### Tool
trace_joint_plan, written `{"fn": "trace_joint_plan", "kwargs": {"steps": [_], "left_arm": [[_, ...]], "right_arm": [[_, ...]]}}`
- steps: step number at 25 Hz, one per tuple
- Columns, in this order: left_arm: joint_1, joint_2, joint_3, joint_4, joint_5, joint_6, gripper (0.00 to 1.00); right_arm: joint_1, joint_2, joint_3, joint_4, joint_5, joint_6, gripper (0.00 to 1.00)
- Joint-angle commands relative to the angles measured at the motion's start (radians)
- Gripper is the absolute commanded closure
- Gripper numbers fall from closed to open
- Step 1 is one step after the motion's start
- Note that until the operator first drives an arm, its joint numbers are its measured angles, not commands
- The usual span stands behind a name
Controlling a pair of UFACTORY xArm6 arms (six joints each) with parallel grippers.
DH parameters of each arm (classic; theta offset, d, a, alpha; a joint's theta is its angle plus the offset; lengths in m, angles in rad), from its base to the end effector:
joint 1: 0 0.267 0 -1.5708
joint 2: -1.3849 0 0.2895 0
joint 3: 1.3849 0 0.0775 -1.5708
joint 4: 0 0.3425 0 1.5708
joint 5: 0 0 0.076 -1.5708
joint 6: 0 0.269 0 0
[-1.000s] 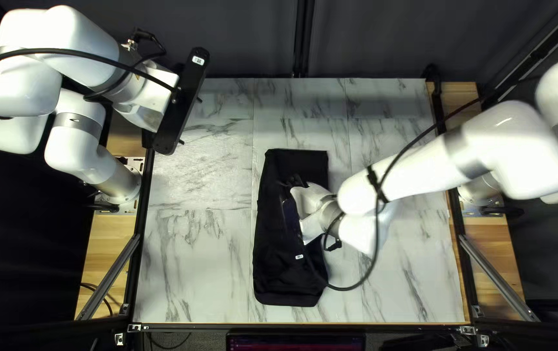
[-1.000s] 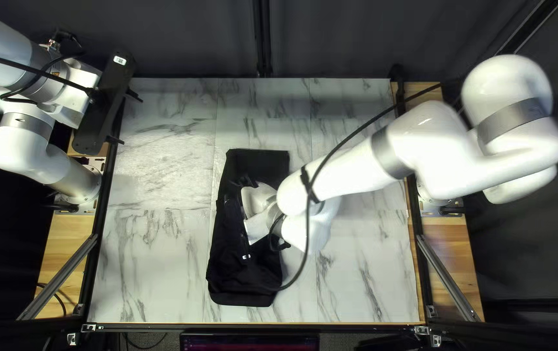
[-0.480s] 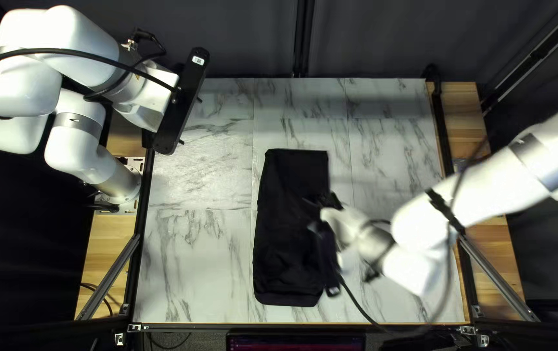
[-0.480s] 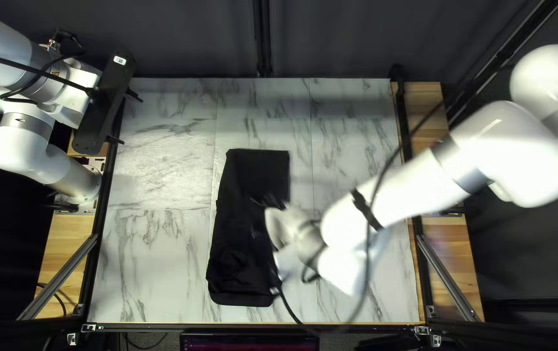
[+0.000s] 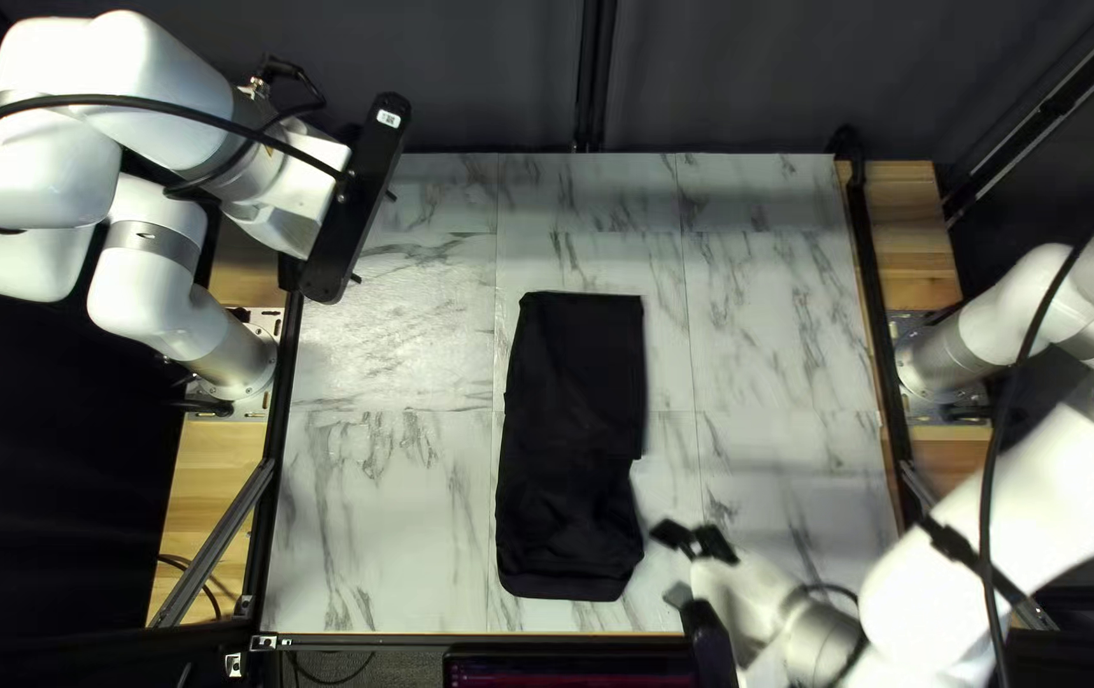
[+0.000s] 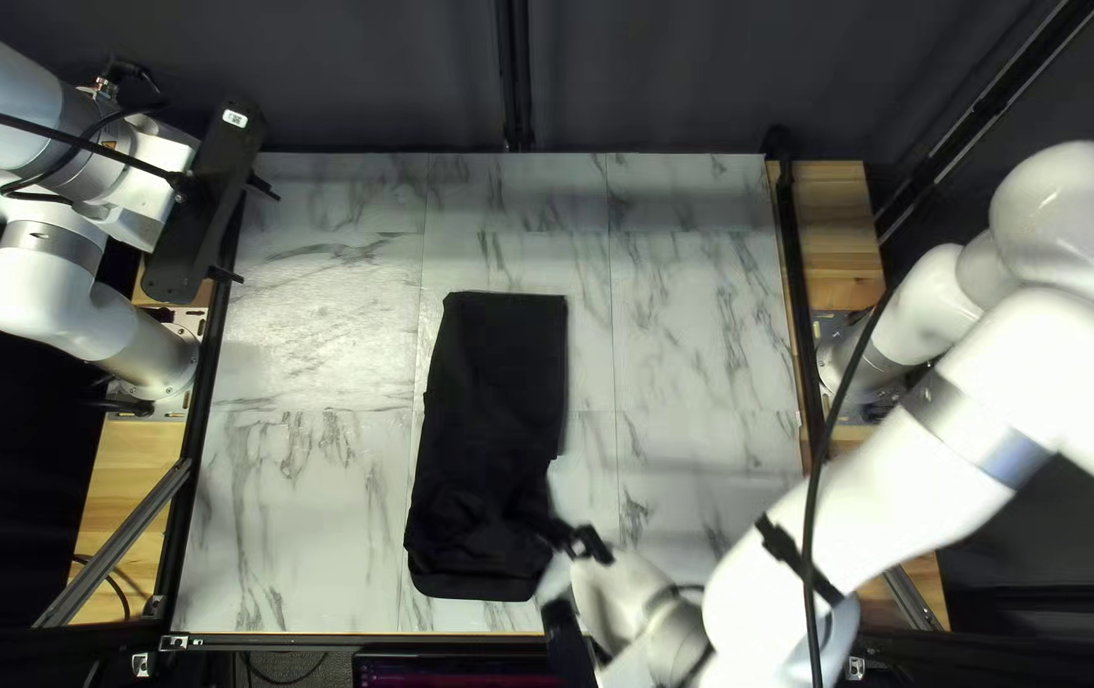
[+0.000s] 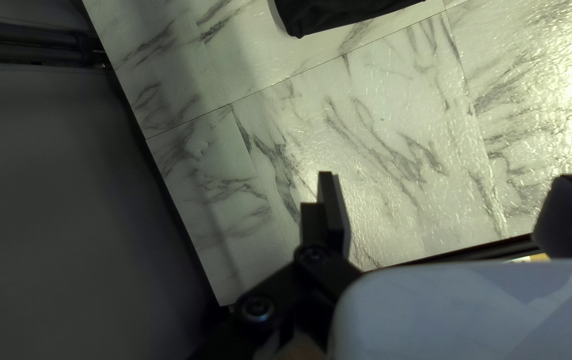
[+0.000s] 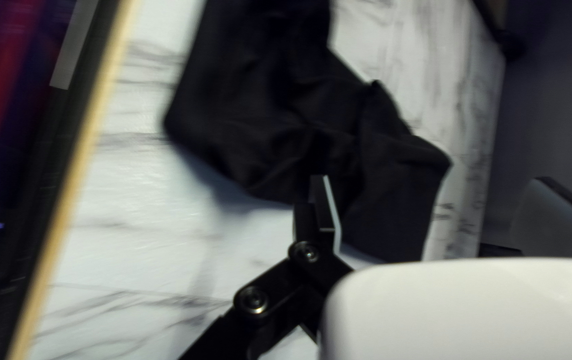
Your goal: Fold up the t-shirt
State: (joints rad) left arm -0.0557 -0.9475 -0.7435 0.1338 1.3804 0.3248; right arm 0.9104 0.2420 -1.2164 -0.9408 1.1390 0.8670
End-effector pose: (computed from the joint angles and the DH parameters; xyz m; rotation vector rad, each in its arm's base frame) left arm 0.2867 0.0174 0.3638 -2.8821 0.5621 -0.4289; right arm 0.4589 0.3108 0.1966 2.3381 0.6408 0.6886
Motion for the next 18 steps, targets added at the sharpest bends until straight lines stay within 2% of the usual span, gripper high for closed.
{"fn": "trace_joint_plan", "kwargs": {"steps": [1,12,16,18], "left_arm": [[0.0,0.0,0.0,0.0,0.0,0.0,0.0],[0.007,-0.007,0.006,-0.013,0.0,0.002,0.0],[-0.198,0.14,0.025,0.056,-0.129,-0.191,0.0],[-0.257,0.224,0.019,0.088,-0.182,-0.265,0.0]], "right_arm": [[0.0,0.0,0.0,0.0,0.0,0.0,0.0],[0.0,0.0,0.0,0.0,0.0,0.0,0.0],[0.0,0.0,0.0,0.0,0.0,0.0,0.0],[0.0,0.0,0.0,0.0,0.0,0.0,0.0]]}}
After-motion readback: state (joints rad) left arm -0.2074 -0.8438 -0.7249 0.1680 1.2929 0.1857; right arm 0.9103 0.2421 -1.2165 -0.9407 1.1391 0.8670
